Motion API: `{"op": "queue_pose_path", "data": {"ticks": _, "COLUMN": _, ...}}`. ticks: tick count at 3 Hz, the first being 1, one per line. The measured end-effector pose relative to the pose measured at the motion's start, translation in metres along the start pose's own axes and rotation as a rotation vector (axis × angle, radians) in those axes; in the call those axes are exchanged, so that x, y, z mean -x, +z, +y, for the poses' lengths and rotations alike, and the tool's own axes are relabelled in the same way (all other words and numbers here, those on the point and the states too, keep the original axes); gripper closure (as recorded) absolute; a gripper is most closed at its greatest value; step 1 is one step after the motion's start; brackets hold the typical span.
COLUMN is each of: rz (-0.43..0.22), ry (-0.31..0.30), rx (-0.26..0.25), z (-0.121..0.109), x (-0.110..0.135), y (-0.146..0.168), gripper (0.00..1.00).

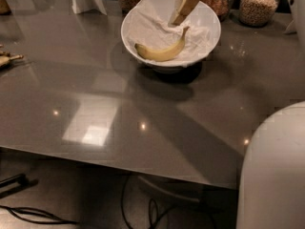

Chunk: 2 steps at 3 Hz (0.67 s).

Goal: Pick banana from white bowl

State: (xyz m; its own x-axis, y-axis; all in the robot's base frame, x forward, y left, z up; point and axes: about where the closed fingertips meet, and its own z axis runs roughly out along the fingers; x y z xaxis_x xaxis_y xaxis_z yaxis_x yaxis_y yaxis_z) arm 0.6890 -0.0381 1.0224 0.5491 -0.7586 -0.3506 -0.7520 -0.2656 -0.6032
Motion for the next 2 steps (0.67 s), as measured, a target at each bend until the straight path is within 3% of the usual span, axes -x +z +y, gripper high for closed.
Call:
{"op": "queue_pose_path", "data": {"ticks": 1, "rz": 0.011, "ry": 0.011, "rx": 0.053, "z": 0.003, "x": -0.013, "y": 0.026, "gripper": 0.45}}
{"op": "queue_pose_path", "data": {"ticks": 2, "rz": 0.042, "ry": 0.056, "rx": 0.113, "z": 0.018, "x": -0.032, "y": 0.044, "gripper": 0.47}}
